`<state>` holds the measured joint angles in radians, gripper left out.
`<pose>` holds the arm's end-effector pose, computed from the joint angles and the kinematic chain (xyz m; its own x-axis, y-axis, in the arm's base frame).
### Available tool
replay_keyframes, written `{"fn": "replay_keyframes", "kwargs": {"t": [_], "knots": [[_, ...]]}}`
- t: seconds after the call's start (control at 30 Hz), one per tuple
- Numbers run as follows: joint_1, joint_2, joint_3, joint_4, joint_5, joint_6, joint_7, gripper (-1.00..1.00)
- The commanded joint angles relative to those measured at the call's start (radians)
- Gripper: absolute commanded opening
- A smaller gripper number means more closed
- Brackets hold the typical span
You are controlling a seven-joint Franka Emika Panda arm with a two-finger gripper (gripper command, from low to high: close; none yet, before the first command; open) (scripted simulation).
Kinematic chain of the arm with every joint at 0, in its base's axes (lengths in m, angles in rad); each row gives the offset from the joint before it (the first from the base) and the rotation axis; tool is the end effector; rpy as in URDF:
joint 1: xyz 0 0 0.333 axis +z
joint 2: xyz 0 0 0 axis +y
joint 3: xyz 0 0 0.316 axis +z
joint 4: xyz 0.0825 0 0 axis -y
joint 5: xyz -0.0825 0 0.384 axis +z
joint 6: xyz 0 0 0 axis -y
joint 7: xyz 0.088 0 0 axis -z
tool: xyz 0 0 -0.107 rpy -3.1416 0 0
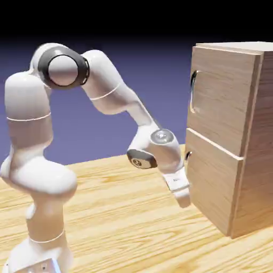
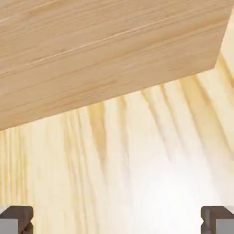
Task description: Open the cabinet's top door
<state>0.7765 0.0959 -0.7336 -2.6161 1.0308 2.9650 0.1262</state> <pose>0.4342 -0.0444 0.2441 0.4709 -0.8791 0.0741 -0.8114 -0.4645 -0.3547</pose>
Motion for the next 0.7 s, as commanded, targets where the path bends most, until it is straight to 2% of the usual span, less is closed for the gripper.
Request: {"fn": "replay_keyframes", "kwargs": {"t": [0.0,0.67], "knots": [[0.032,0.028,-0.031,0.008,0.044,-0.003,-0.026,0.0],[0.677,0.59,-0.65,0.172,0.914,-0.064,-0.545,0.0]]}}
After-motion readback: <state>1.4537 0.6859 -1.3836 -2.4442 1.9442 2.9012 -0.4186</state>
